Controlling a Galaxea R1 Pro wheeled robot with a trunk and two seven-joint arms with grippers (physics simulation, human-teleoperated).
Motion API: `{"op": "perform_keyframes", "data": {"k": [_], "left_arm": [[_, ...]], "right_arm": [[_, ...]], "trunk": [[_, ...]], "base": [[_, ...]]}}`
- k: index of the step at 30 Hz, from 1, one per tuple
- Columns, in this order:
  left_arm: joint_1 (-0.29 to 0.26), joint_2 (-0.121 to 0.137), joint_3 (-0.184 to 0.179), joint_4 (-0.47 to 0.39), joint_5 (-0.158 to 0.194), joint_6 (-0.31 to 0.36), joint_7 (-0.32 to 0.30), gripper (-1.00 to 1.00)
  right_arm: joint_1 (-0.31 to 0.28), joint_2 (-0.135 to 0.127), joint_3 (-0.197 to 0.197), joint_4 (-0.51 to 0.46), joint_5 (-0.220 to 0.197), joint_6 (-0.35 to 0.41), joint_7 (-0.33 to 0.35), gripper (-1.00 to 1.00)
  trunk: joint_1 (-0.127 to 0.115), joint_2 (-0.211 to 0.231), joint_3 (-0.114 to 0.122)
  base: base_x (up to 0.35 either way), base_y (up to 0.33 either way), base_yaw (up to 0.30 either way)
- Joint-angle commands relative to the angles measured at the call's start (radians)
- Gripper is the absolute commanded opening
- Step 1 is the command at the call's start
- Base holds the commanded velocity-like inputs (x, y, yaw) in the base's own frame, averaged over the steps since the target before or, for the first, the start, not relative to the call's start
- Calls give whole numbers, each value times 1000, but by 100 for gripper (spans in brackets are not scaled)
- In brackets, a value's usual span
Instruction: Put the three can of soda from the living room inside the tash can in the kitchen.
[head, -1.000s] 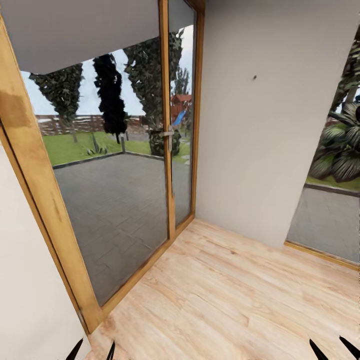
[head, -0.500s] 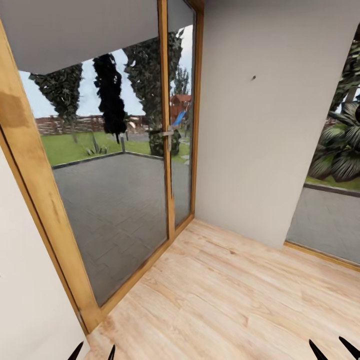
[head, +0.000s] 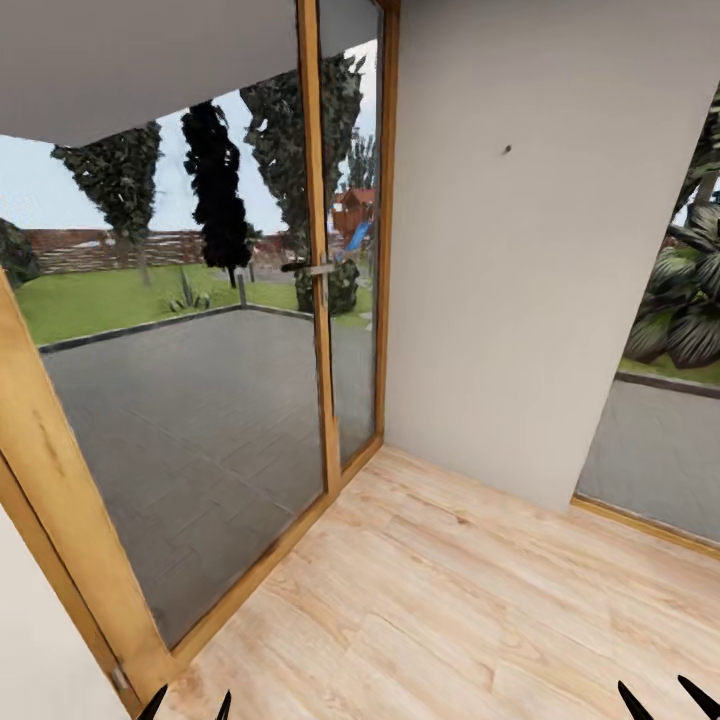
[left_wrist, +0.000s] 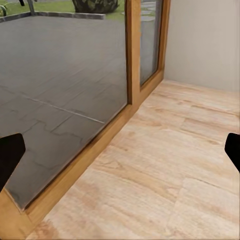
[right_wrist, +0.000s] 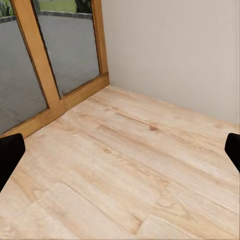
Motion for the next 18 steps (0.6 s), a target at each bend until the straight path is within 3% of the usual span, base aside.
{"op": "perform_keyframes", "data": {"k": [1,9,18], "left_arm": [[0,0,0,0,0,0,0,100],[0,0,-2,1,0,-2,2,100],[1,1,0,0,11,-11,3,100]], "right_arm": [[0,0,0,1,0,0,0,100],[-1,-1,2,10,0,0,-1,100],[-14,0,2,21,0,0,-1,100]], "trunk": [[0,0,0],[0,0,0],[0,0,0]], "base": [[284,-171,0],[180,-221,0],[-75,-141,0]]}}
